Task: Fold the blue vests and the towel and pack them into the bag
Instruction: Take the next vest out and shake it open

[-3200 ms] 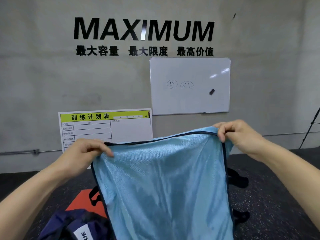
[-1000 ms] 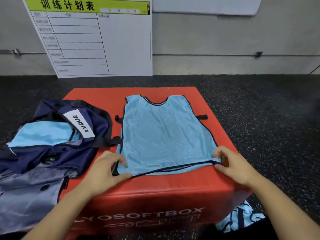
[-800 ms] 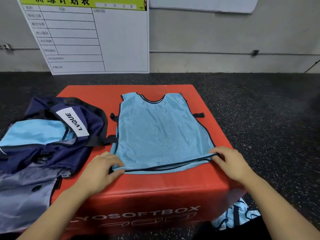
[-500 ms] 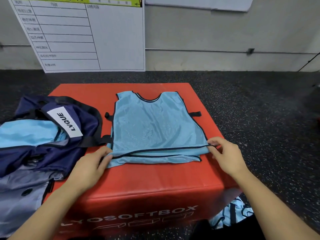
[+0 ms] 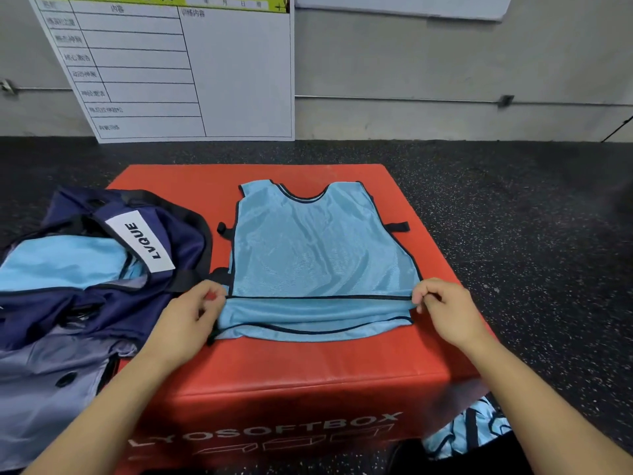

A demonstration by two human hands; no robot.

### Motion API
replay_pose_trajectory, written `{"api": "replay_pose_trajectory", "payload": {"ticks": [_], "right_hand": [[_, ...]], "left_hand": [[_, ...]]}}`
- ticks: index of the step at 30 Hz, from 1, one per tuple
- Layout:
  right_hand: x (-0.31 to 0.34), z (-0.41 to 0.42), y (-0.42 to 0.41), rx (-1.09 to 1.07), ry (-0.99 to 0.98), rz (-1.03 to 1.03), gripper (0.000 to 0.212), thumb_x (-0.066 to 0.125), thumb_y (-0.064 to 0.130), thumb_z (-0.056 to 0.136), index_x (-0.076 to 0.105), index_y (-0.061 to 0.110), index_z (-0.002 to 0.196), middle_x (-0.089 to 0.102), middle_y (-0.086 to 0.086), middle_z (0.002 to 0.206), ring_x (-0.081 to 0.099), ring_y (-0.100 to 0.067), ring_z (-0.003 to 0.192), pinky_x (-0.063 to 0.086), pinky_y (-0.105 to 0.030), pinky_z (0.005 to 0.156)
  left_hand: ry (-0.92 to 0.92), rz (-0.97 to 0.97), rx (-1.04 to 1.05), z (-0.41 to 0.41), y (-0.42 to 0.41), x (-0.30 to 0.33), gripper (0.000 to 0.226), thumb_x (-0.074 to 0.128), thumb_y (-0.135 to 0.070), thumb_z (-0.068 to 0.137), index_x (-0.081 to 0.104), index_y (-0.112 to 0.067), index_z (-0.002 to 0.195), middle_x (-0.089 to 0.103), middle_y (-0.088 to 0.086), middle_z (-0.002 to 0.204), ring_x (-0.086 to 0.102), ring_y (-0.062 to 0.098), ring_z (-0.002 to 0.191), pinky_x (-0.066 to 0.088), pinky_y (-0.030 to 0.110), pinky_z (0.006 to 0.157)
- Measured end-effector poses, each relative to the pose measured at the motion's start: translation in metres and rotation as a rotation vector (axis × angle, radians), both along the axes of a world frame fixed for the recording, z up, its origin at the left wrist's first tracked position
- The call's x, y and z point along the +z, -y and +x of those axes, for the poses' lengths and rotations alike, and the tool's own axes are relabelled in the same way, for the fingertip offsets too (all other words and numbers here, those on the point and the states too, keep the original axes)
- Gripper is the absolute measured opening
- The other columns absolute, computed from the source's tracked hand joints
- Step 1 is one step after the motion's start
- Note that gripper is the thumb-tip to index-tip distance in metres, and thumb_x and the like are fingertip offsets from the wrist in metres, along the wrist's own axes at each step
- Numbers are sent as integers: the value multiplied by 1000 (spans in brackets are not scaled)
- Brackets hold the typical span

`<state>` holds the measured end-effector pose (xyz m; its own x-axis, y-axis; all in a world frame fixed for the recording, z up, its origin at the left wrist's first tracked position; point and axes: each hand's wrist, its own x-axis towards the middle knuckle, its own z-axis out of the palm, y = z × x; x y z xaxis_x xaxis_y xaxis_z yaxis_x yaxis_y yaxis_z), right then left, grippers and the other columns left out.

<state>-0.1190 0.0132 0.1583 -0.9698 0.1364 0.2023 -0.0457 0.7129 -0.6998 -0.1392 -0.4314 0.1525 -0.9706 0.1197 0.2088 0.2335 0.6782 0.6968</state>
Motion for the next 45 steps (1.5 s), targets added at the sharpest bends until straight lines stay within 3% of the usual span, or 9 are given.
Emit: {"api": "replay_pose_trajectory", "payload": {"ticks": [4, 9, 12, 16, 20, 24, 35, 40, 45], "right_hand": [[-3, -1, 2, 19, 32, 0, 35, 60, -4, 94, 74, 28, 90, 69, 6, 63, 60, -1, 53, 41, -10, 58], [5, 4, 3, 58, 14, -56, 21, 64, 12, 98, 48, 25, 97, 70, 0, 62, 68, -14, 56, 50, -23, 68], [7, 4, -4, 128, 69, -52, 22, 60, 5, 99, 51, 23, 88, 70, -6, 66, 70, -18, 62, 51, -41, 69], [4, 1, -12, 221, 139, 89, 50, 59, -9, 90, 73, 36, 72, 72, 9, 80, 65, -8, 71, 48, -30, 73], [-1, 3, -4, 263, 163, 136, 10, 76, 26, 91, 80, 32, 83, 70, 15, 90, 66, -5, 89, 47, -25, 87], [-9, 2, 3, 273, 117, 264, 16, 80, 52, 80, 78, 37, 84, 63, 15, 88, 60, -1, 91, 40, -10, 79], [-5, 3, -8, 319, 114, -20, 20, 91, 20, 75, 72, 24, 72, 62, 1, 79, 57, -24, 72, 46, -38, 73], [-5, 6, -19, 253, 122, -62, 24, 91, 16, 74, 71, 29, 69, 64, -1, 73, 56, -12, 67, 48, -38, 74], [-1, 8, -15, 218, 99, 13, 24, 87, 16, 79, 66, 28, 76, 66, 7, 71, 61, -13, 66, 50, -37, 74]], "left_hand": [[-35, -58, -9, -3, 2, -2, 27, 57, -3, 92, 47, -28, 92, 57, -3, 69, 46, 15, 56, 49, 36, 64], [-20, -125, -176, -8, 13, -6, 49, 54, 14, 82, 67, -33, 74, 64, -9, 89, 63, 14, 77, 52, 39, 78], [0, -109, -226, -3, 11, -4, 25, 58, -17, 85, 75, -35, 83, 68, -15, 96, 67, 8, 87, 50, 34, 85], [69, -155, -277, 4, 10, 6, 30, 68, -64, 76, 75, -35, 85, 68, -18, 98, 66, 3, 92, 47, 22, 85], [149, -170, -321, 6, 15, 11, 52, 80, -76, 56, 77, -39, 93, 64, -17, 104, 62, 3, 98, 42, 13, 83], [131, -214, -323, 7, 18, 7, 52, 81, -73, 57, 75, -41, 97, 63, -17, 107, 61, 2, 100, 42, 15, 87], [-60, -219, -145, 8, 21, 1, 33, 65, -69, 74, 68, -36, 77, 67, -19, 91, 62, 7, 89, 46, 26, 81], [-81, -95, -71, 12, 16, 8, 23, 89, -36, 76, 67, -31, 74, 69, -12, 87, 65, 8, 83, 47, 28, 79], [-18, 5, -44, 14, 9, 9, 21, 84, -21, 81, 63, -23, 84, 67, -4, 78, 60, 19, 71, 48, 33, 75]]}}
